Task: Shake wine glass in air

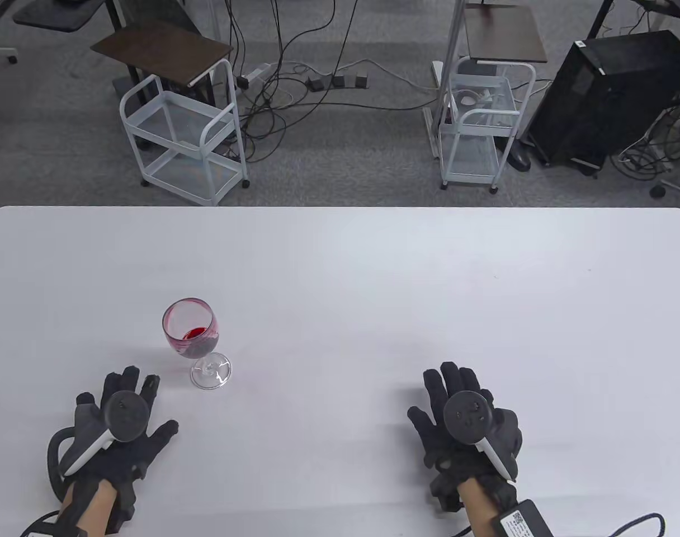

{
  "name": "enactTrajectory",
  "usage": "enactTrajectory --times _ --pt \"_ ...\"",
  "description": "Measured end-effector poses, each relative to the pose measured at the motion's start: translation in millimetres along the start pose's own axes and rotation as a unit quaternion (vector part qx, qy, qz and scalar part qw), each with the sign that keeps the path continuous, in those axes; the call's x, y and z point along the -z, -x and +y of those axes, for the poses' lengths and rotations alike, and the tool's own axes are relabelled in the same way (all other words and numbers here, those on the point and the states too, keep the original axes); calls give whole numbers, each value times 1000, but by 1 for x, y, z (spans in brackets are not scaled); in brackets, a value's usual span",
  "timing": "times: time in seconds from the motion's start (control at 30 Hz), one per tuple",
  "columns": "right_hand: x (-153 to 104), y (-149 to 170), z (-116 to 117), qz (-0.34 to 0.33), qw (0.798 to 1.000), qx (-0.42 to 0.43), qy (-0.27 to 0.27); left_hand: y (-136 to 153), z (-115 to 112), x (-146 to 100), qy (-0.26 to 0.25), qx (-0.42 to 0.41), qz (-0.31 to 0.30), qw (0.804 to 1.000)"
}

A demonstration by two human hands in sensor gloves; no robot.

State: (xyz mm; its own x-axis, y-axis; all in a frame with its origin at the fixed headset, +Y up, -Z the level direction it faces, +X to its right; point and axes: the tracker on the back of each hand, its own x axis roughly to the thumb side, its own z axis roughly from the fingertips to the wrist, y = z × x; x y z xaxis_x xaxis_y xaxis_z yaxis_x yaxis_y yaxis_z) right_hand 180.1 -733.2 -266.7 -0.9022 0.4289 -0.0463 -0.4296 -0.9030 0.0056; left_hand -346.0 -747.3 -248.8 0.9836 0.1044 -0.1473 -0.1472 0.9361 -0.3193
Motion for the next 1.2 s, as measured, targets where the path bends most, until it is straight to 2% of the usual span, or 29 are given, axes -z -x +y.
enactTrajectory --times 0.2,0.27,0.37,0.4,0.5,0.57,0.63,0.8,1.0,1.1,1.2 --pt "-1 0 -1 -1 1000 1 5 1 1 1 -19 -15 -1 1000" --pt "-1 0 -2 -3 1000 4 5 3 0 2 -32 -73 -5 997" --pt "-1 0 -2 -6 1000 9 6 5 5 5 -90 -171 3 981" --pt "0 -1 -2 -6 1000 10 5 5 8 7 -90 -193 1 977" --pt "1 -1 -2 -7 1000 14 2 0 15 27 -39 -299 -15 953" --pt "1 -1 -1 -7 1000 16 -2 -6 13 43 -17 -324 -24 946" --pt "0 0 -1 -6 1000 17 -4 -11 8 57 -5 -344 -36 938" --pt "1 2 -3 -7 999 37 -7 -23 -1 82 10 -434 -48 899" --pt "3 1 -1 -9 999 39 -21 -27 1 96 1 -461 -46 886" --pt "3 1 -1 -9 999 41 -24 -27 4 101 15 -482 -50 875" --pt "2 2 -3 -5 998 49 -23 -29 8 103 8 -466 -52 883"
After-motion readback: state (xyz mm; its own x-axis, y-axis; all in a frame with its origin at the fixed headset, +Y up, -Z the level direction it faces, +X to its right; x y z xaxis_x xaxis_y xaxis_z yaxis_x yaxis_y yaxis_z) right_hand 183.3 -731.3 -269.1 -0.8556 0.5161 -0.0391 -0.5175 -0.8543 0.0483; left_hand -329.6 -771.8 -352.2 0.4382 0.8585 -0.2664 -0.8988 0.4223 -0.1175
